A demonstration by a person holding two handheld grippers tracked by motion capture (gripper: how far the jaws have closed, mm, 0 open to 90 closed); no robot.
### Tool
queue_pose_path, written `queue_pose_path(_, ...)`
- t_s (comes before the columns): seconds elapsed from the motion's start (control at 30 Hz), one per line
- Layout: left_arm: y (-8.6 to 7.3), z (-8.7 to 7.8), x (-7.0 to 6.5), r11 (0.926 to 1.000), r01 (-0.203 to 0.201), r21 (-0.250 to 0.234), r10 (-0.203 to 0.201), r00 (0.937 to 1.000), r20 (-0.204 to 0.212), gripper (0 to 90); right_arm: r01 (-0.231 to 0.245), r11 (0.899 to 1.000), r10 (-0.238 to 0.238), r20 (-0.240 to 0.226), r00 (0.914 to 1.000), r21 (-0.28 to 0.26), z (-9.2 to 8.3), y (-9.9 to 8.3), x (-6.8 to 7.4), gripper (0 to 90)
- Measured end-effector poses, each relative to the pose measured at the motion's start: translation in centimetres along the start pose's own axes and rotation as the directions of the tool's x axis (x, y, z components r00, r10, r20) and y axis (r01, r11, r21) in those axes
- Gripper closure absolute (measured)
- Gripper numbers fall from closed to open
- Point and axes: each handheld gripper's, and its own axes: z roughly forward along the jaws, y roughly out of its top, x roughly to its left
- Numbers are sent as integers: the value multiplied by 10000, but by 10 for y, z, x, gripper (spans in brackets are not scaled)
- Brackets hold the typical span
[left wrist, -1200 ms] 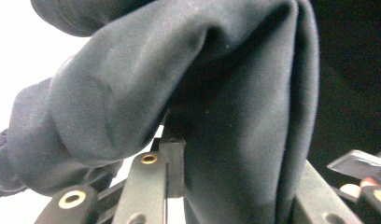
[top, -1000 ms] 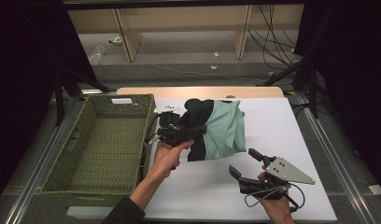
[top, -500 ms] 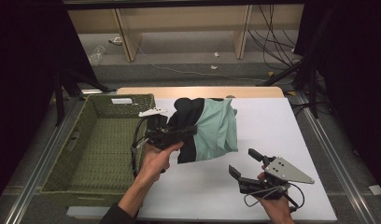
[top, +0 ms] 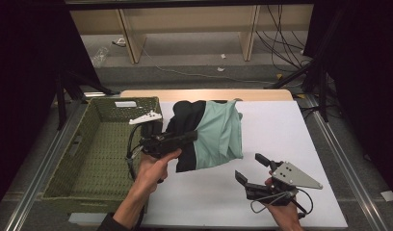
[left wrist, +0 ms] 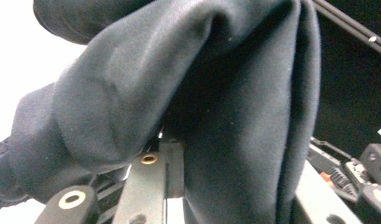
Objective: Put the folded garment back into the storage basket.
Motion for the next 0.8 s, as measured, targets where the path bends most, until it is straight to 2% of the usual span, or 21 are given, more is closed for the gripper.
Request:
queue_pose_path(0.17, 0, -10, -3, 9998, -38, -217, 37, 10000, -73, 680, 52, 10000, -52, -24, 10000, 11, 0, 0, 2, 162)
queue_pose_path(0.33, 0, -20, -8, 9989, -281, -386, 270, 9992, -285, 680, 16, 10000, -16, -23, 10000, -27, 0, 0, 0, 162)
queue_pose_path(0.63, -1, -35, -13, 9978, -365, -549, 360, 9993, -97, 682, 45, 10000, -45, -24, 10000, -37, 0, 0, 1, 162)
queue_pose_path(0.73, -1, -39, -16, 9969, -592, -510, 582, 9981, -200, 682, -18, 10000, 18, 0, 10000, 38, 0, 0, 1, 162)
queue_pose_path(0.8, -1, -43, -16, 9968, -572, -561, 562, 9982, -185, 682, 69, 10000, -69, -17, 10000, -5, 0, 0, 1, 162)
